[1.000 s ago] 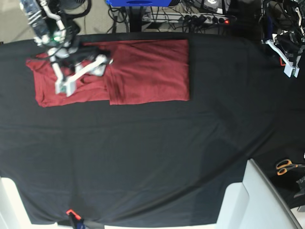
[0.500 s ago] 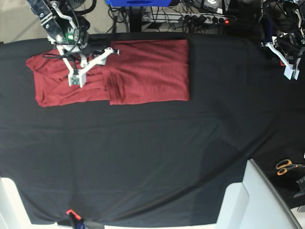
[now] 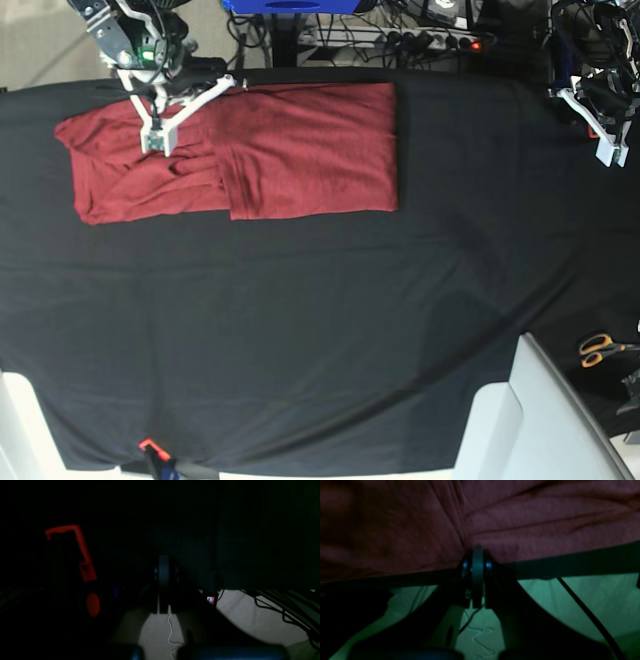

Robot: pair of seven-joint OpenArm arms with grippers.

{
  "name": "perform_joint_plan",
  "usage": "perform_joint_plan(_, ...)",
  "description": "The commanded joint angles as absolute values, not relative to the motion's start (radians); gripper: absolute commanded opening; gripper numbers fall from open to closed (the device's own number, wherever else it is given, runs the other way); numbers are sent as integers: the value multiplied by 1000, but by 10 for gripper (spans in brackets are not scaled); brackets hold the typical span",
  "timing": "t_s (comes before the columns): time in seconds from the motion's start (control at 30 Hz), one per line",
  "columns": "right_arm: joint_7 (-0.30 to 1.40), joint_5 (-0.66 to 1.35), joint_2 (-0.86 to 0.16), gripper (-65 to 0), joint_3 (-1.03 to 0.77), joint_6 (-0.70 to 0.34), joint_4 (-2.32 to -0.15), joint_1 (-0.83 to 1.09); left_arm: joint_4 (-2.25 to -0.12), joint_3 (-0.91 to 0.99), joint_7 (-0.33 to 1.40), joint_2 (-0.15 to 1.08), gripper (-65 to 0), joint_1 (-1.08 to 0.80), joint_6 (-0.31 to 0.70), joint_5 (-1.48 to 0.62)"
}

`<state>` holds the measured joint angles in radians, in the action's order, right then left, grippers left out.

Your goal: Fold the T-shirt properly

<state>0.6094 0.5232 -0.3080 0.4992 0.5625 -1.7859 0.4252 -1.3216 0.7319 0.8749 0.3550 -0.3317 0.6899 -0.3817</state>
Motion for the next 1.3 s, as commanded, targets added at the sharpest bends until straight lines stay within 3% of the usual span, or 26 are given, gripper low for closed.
perform_joint_plan(0.0, 591, 518, -314, -644, 495, 556, -1839, 415, -1334, 739, 865, 377, -650, -331, 698, -389)
perform_joint_plan(0.37, 650, 522, -272, -645, 662, 558, -1758, 206, -1339, 739, 865, 357, -650, -335, 698, -389)
perform_joint_plan(0.57, 648, 521, -246, -644, 671, 553, -1661, 202, -1336, 742, 865, 357, -650, -338, 698, -389)
perform_joint_plan(1.27, 607, 518, -282, -645, 668, 556, -1719, 239, -1334, 739, 865, 357, -650, -332, 698, -389)
